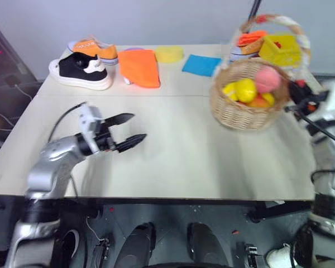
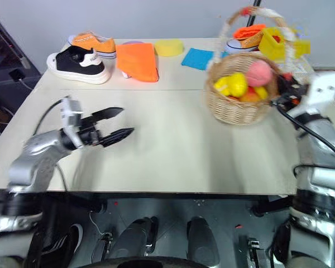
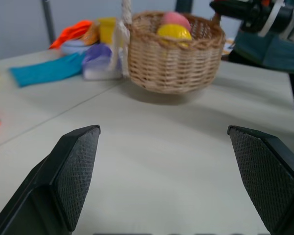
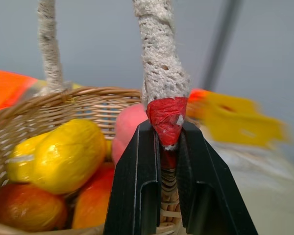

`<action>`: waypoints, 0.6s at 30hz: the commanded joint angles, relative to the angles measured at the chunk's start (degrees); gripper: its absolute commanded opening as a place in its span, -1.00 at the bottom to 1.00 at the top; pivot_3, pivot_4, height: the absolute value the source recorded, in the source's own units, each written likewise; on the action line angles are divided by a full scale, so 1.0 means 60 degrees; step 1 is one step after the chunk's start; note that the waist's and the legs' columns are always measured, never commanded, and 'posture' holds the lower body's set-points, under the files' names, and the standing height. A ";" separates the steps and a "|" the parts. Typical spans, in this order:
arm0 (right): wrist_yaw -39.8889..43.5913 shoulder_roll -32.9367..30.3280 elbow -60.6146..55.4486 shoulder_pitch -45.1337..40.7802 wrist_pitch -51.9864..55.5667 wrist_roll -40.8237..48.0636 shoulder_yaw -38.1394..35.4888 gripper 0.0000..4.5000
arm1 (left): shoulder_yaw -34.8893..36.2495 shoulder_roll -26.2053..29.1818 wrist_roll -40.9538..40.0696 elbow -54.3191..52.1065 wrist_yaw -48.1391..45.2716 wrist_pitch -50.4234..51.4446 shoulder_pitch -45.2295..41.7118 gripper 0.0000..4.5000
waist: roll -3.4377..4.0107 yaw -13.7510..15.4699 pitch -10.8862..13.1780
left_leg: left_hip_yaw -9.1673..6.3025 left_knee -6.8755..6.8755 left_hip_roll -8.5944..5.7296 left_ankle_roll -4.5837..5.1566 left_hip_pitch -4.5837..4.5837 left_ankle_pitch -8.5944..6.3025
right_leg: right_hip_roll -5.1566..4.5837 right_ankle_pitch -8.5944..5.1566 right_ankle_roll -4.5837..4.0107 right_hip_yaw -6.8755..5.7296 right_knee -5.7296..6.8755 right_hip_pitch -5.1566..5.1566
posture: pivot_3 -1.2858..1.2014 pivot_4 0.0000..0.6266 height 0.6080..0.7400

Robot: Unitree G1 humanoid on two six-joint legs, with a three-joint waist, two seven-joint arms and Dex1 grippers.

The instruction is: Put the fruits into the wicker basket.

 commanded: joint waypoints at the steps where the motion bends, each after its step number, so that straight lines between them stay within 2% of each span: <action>1: -0.0704 -0.0051 -0.0913 0.0459 -0.0522 -0.0129 -0.0967 -1.00 | -0.0229 -0.0085 0.0381 0.0903 -0.0639 -0.0716 -0.0703 1.00 | 0.0001 -0.0035 -0.0001 | 0.0004 0.0002 0.0000 0.0001 0.0001 0.0000 | 0.0000 0.0000 0.0001 0.0001 -0.0001 0.0003 | 0.03 -0.52 1.00; 9: -0.2428 0.0589 -0.0970 0.1012 -0.0470 -0.0352 -0.1590 -1.00 | -0.0473 -0.0616 0.0736 0.2240 -0.1337 -0.1309 -0.1653 1.00 | 0.0012 -0.0065 -0.0007 | 0.0068 0.0002 0.0010 0.0007 0.0022 -0.0003 | 0.0007 0.0001 0.0003 0.0036 0.0010 0.0002 | 0.03 -0.52 1.00; 15: -0.2731 0.0945 -0.0677 0.1108 -0.0647 -0.0490 -0.1171 -1.00 | -0.0356 -0.0653 0.0881 0.2273 -0.1354 -0.1451 -0.1525 1.00 | 0.0014 -0.0041 -0.0007 | 0.0067 0.0002 0.0008 0.0010 0.0022 -0.0004 | 0.0005 0.0000 0.0005 0.0037 0.0009 0.0005 | 0.03 -0.52 1.00; 18: -0.2637 0.0965 -0.0665 0.1073 -0.0739 -0.0367 -0.1058 -0.40 | -0.0278 -0.0577 0.0867 0.2186 -0.1313 -0.1412 -0.1424 1.00 | 0.0016 -0.0046 -0.0008 | 0.0067 0.0001 0.0008 0.0010 0.0022 -0.0004 | 0.0005 0.0000 0.0005 0.0037 0.0010 0.0003 | 0.03 -0.52 1.00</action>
